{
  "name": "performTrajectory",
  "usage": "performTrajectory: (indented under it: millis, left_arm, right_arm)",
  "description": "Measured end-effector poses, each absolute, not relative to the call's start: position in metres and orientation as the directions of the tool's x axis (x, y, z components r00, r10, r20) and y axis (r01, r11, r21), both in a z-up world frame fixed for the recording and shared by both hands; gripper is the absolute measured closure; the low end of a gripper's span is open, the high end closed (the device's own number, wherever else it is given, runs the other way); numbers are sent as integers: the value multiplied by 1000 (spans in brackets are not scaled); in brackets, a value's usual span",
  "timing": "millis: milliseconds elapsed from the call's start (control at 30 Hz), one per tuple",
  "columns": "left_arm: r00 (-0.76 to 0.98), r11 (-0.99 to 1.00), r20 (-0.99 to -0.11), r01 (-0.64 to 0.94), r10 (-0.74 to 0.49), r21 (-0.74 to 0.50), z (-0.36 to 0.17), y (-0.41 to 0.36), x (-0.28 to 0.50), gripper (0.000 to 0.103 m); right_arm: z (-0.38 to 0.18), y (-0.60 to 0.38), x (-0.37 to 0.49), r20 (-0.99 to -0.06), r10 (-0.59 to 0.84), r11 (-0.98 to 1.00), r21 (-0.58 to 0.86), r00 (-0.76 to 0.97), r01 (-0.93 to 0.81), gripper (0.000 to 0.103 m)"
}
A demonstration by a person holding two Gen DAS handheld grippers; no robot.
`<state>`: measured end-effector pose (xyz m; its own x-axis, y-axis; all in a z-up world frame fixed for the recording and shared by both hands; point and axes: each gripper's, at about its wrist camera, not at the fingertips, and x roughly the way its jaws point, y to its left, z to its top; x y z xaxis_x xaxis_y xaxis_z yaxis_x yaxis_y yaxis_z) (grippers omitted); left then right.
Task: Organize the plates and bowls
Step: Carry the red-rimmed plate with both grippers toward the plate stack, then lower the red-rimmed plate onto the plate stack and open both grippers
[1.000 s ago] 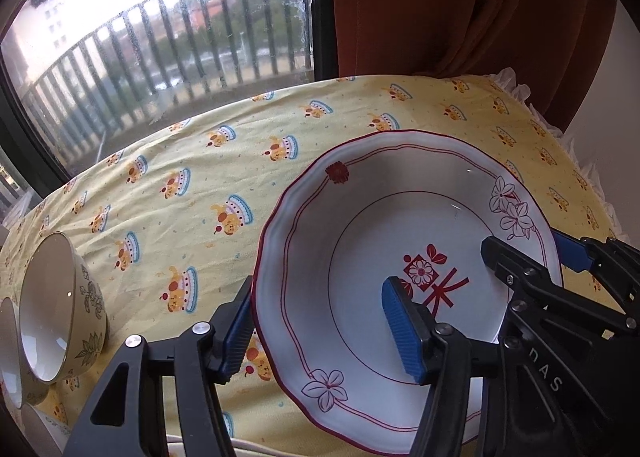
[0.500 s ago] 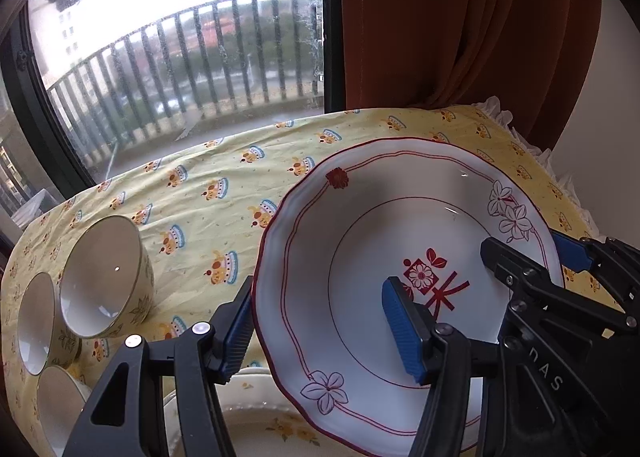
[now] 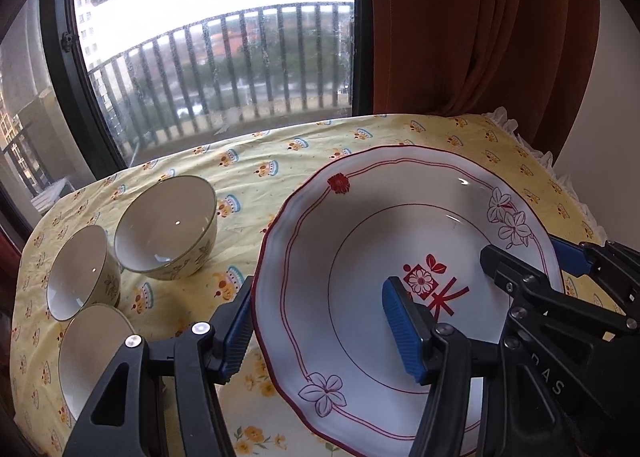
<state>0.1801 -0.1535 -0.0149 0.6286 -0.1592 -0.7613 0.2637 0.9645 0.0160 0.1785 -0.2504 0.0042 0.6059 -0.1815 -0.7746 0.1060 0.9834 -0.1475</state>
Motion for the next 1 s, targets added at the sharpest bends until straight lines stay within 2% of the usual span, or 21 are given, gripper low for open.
performTrajectory:
  millis: [467,1000]
  left_arm:
    - [607,979,-784,202,-129,-4,-47,-112,146,40]
    - [566,980,-806,182,-175,-85,-73,-101,132,40]
  right_arm:
    - [-30,-207,143,-807,-117,992,-126,578,25,55]
    - [-47,-198,135,-827,-143,985,-170,544,0,55]
